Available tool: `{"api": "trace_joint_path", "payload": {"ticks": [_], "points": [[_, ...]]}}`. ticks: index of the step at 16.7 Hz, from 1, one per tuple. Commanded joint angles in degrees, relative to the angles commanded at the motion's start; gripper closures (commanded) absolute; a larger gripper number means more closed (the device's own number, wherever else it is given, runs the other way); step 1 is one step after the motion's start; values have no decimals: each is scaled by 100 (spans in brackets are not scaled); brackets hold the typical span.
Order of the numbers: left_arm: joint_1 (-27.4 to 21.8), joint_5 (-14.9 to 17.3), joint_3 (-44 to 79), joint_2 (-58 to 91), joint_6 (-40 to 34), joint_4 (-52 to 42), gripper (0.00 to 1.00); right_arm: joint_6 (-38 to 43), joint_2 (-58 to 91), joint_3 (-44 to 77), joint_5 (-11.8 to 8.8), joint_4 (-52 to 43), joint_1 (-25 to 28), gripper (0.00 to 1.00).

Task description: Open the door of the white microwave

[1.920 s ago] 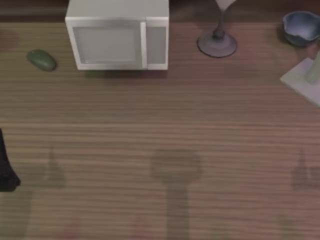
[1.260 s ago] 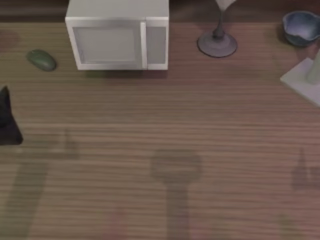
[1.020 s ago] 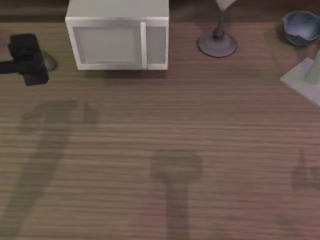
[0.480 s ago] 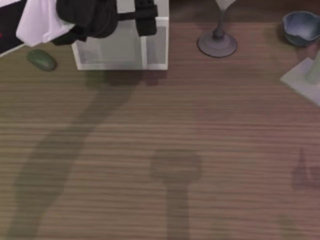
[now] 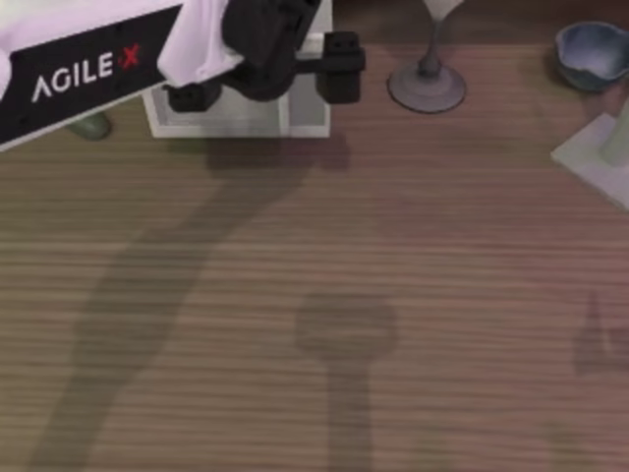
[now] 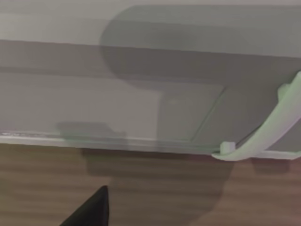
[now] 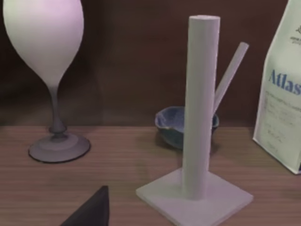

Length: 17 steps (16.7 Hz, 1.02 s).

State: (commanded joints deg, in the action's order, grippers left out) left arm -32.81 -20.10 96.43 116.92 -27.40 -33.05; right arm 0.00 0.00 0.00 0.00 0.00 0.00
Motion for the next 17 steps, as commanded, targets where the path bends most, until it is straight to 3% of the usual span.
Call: {"api": "trace_joint_path", "payload": {"ticks": [15, 17], "points": [[328, 216, 631, 1288, 286, 750, 0, 0, 0, 0, 0, 0, 0, 0], [328, 216, 631, 1288, 286, 750, 15, 0, 0, 0, 0, 0, 0, 0]]}}
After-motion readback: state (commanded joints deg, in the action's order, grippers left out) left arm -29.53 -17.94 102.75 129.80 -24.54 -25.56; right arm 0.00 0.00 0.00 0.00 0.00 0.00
